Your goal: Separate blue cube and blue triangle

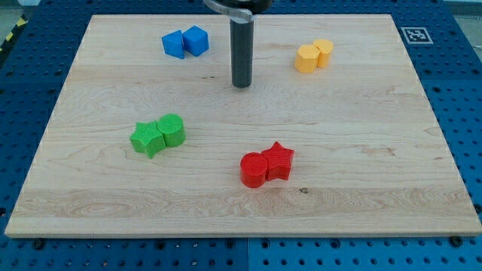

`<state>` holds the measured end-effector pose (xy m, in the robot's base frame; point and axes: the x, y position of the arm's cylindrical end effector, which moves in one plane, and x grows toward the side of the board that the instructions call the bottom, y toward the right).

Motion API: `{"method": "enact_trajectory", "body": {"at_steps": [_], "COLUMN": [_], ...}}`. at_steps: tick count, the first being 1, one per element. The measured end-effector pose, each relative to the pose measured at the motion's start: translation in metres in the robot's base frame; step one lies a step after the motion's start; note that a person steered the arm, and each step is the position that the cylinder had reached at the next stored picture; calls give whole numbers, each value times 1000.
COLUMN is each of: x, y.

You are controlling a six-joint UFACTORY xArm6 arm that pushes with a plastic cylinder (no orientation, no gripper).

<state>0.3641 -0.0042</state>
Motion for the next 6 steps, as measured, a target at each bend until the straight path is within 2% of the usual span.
{"method": "enact_trajectory", "body": {"at_steps": [1, 2, 4, 5, 6], "x": [-27, -32, -94, -115, -120], "y": [5, 6, 5, -26, -89]}}
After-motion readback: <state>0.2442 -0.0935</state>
